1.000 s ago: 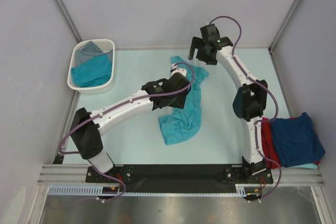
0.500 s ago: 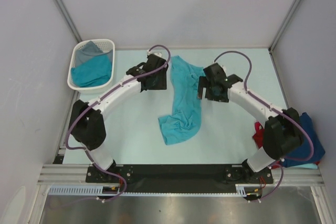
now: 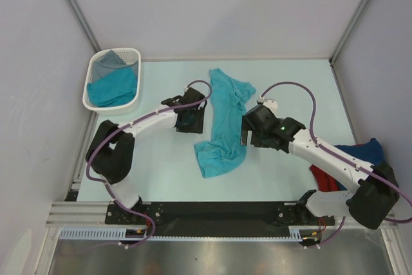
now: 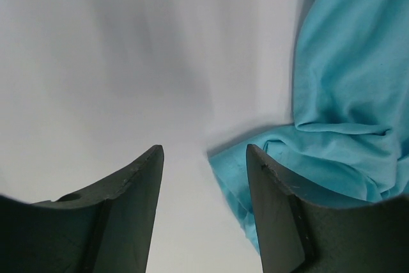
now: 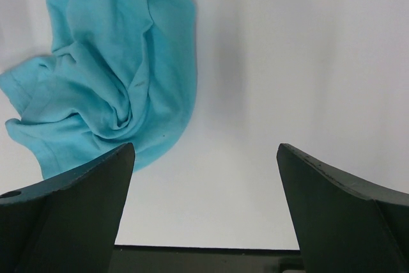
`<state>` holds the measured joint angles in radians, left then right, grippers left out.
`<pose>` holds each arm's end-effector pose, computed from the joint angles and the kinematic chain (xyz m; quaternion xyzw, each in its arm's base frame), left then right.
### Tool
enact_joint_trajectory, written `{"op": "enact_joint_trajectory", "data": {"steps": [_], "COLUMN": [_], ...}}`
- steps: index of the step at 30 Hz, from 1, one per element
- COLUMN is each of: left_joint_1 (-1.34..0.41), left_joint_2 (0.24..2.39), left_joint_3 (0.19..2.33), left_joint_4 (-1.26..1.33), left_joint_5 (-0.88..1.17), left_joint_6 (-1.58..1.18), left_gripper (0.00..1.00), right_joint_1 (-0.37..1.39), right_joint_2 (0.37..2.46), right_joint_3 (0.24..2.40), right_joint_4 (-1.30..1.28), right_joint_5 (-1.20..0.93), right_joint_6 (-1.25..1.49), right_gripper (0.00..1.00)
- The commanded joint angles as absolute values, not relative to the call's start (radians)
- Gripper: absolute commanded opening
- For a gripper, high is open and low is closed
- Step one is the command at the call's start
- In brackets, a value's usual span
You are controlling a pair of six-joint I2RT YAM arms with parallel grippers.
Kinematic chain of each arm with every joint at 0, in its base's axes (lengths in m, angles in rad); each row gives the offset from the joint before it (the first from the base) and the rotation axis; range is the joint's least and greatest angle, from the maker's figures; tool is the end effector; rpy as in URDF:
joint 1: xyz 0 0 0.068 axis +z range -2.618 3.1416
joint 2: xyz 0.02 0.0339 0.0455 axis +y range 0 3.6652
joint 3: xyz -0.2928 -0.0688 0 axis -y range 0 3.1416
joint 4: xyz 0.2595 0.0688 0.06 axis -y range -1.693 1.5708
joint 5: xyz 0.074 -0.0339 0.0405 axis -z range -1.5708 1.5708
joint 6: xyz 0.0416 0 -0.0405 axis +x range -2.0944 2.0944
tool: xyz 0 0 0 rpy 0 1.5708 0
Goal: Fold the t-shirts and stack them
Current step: Rotate the tshirt 90 degrees
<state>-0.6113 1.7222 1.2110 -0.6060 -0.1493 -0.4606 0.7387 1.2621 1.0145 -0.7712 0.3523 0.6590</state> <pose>0.3068 -0.2075 0.2248 0.0564 0.9702 -0.0520 0.2299 0.1994 0.1622 0.2908 0.0100 0.9484 0.0435 0.3139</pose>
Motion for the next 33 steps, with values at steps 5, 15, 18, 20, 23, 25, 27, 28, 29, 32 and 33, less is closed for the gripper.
{"op": "enact_joint_trajectory", "data": {"steps": [5,15,18,20,23,25,27,28,29,32,33], "left_joint_1": [-0.617,-0.638,-0.647,-0.660,-0.687,-0.712,-0.733,-0.753,-0.765,-0.817,-0.833], "left_joint_2": [1.772,1.773,1.773,1.776,1.776,1.775,1.775,1.776,1.775,1.769,1.758], "left_joint_3": [1.227,1.164,1.141,1.129,1.100,1.080,1.063,1.058,1.058,1.061,1.069], "left_joint_4": [-0.549,-0.526,-0.523,-0.523,-0.520,-0.520,-0.522,-0.522,-0.526,-0.537,-0.544], "left_joint_5": [-0.095,-0.091,-0.084,-0.077,-0.075,-0.066,-0.058,-0.048,-0.043,-0.035,-0.035], "left_joint_6": [-0.463,-0.477,-0.483,-0.491,-0.502,-0.508,-0.518,-0.522,-0.529,-0.548,-0.552], "left_gripper": [0.56,0.49,0.47,0.45,0.44,0.44,0.43,0.43,0.42,0.41,0.41], "right_joint_1": [0.781,0.784,0.785,0.784,0.785,0.785,0.784,0.784,0.784,0.784,0.785], "right_joint_2": [1.243,1.219,1.220,1.224,1.227,1.229,1.227,1.226,1.226,1.226,1.224], "right_joint_3": [1.034,1.029,1.031,1.032,1.029,1.026,1.023,1.020,1.019,1.019,1.017], "right_joint_4": [-0.807,-0.833,-0.830,-0.828,-0.828,-0.828,-0.828,-0.824,-0.825,-0.824,-0.824], "right_joint_5": [0.417,0.445,0.445,0.445,0.442,0.440,0.439,0.437,0.434,0.434,0.434], "right_joint_6": [0.739,0.739,0.739,0.741,0.741,0.741,0.742,0.742,0.741,0.738,0.739], "right_gripper": [1.00,1.00,1.00,1.00,1.00,1.00,1.00,1.00,1.00,1.00,1.00]}}
